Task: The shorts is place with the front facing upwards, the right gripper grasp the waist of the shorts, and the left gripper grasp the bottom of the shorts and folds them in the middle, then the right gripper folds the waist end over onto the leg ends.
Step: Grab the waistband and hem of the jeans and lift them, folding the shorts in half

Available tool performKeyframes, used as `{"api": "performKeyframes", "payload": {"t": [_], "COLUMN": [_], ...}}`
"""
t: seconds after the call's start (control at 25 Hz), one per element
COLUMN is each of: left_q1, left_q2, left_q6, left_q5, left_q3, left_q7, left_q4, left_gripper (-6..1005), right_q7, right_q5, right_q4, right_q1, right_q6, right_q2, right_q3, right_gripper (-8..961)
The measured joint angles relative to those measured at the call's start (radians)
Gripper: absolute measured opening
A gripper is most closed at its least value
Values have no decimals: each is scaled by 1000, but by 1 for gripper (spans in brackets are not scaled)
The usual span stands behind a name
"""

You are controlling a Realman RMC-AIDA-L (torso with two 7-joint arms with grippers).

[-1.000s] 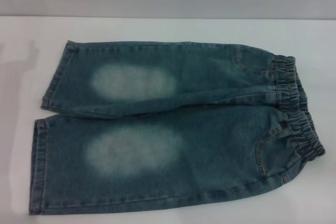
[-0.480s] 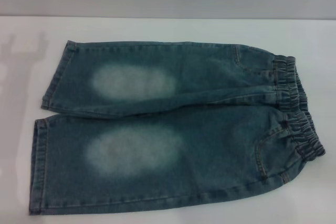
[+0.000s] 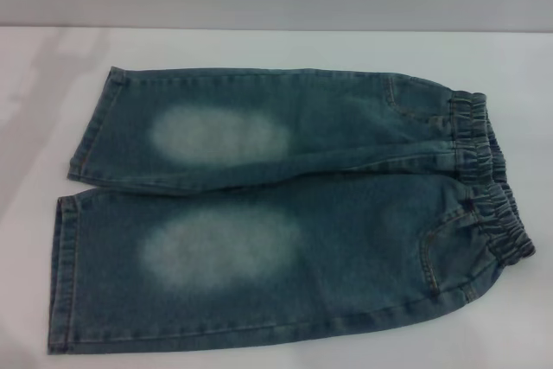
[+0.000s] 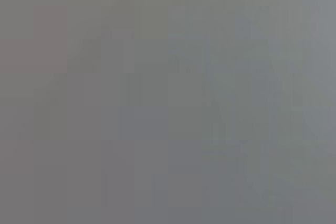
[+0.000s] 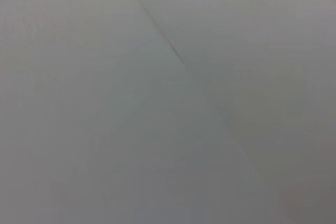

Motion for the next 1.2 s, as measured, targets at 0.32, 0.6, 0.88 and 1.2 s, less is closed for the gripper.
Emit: {"api": "performKeyframes", "payload": {"t": [0.32,0.6,0.88,1.2], "left_q1": [-16,-14,-12,60], "left_q2": [138,239,263,246], "left_q6": [-1,154,426,566], "left_q5": [429,811,1103,1127], "left_q3": [44,-4,-213,-249], "left_q7": [-547,-1083,-1355,-1409], "left_q4": [144,244,189,157], "left_gripper": [811,811,810,810], "right_q7": [2,2,-4,-10], "right_q5": [0,2,8,9], "right_q4": [1,-26,-38,-56], "right_q1": [-3,-12,-15,-2], "right_q6": [12,44,82,140], "right_q2": [4,-3,-17,-38], "right_q3": [0,17,54,80], "right_gripper": [788,787,787,788]}}
